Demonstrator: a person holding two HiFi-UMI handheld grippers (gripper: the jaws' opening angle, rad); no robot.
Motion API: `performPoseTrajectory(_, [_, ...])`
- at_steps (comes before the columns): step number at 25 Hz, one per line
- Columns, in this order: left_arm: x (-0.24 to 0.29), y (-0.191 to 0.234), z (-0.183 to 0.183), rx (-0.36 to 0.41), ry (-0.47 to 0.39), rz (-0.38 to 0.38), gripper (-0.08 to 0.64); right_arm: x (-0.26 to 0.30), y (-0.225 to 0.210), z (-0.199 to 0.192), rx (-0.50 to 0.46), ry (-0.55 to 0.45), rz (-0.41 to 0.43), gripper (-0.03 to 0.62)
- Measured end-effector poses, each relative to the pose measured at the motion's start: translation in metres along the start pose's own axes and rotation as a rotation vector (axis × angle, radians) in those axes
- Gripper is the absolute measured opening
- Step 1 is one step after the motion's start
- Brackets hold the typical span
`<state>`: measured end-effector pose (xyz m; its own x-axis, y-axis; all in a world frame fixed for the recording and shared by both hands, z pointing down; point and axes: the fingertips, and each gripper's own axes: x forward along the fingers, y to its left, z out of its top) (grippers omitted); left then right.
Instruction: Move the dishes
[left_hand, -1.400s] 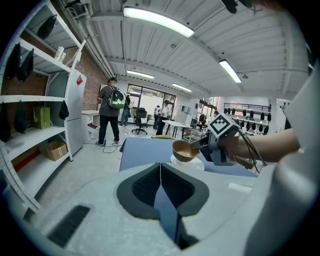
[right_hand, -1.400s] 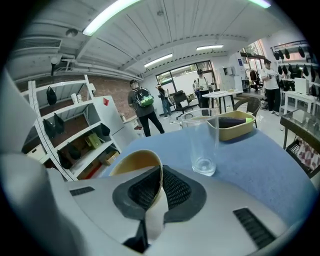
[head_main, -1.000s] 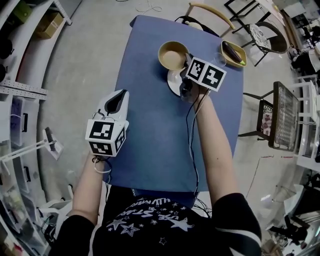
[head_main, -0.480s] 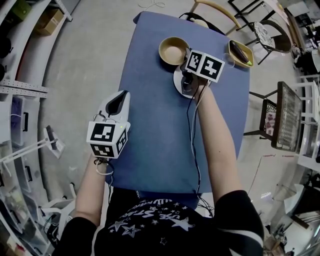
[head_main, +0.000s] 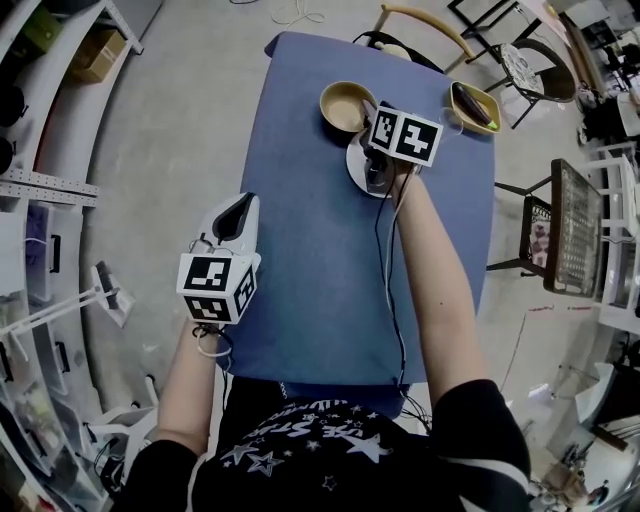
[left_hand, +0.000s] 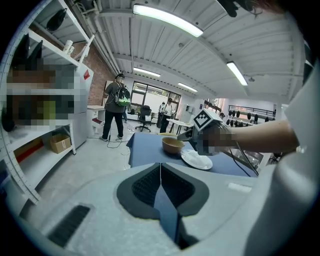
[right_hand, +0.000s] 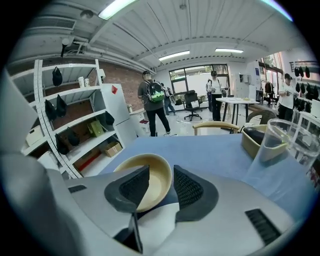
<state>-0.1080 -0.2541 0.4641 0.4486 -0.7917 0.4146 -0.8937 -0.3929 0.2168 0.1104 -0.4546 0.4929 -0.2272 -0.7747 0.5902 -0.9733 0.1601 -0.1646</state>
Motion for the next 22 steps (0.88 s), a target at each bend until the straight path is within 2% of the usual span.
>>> performPoseTrajectory(4, [-0.011,-0.002,0.006,0.009,-0.015,-0.014,0.021,-0.020,0.005,0.004,-0.017,-0.019,-0.007,0.169])
performPoseTrajectory(13, [-0.057,-0.009,0.043,0.047,-0.095,-0.065,0.021,-0.102,0.031,0.021,-0.020,-0.112,-0.020,0.169])
performPoseTrajectory(22, [-0.091,-0.025,0.041,0.110,-0.107,-0.192,0.021,-0.192,0.061,0.009,-0.042,-0.201,-0.057,0.166])
